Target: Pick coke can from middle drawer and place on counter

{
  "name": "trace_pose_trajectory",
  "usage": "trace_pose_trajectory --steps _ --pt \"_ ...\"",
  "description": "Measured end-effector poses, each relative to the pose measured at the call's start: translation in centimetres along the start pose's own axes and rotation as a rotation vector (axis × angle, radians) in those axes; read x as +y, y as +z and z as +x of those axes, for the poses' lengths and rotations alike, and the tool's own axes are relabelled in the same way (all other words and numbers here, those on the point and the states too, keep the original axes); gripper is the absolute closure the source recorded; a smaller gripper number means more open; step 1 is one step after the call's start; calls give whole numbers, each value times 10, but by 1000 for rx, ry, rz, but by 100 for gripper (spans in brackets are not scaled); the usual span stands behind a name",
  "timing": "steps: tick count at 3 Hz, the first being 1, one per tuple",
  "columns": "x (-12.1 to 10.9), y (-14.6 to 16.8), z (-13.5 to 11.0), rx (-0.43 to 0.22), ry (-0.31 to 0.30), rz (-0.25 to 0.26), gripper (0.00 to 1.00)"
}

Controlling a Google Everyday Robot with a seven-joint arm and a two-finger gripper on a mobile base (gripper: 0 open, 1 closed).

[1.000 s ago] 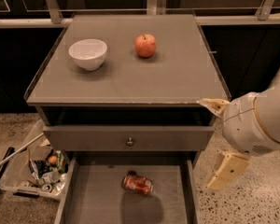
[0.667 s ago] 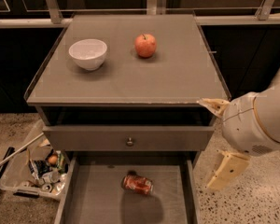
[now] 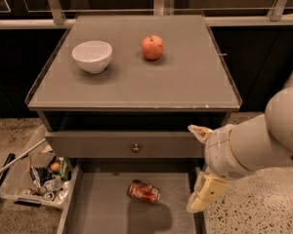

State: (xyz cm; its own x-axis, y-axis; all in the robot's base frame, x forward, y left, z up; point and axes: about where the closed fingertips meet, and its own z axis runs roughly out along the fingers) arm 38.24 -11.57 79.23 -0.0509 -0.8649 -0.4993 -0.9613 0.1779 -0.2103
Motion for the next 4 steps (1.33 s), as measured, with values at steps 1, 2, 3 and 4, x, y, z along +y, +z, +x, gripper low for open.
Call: trace_pose_trajectory --steps 1,2,3,4 --pt "0 42 17 -62 8 19 0" --pt "0 83 34 -108 26 8 0" --pt "-3 124 64 -102 61 -1 0" --pt "-6 155 100 -72 154 -8 0"
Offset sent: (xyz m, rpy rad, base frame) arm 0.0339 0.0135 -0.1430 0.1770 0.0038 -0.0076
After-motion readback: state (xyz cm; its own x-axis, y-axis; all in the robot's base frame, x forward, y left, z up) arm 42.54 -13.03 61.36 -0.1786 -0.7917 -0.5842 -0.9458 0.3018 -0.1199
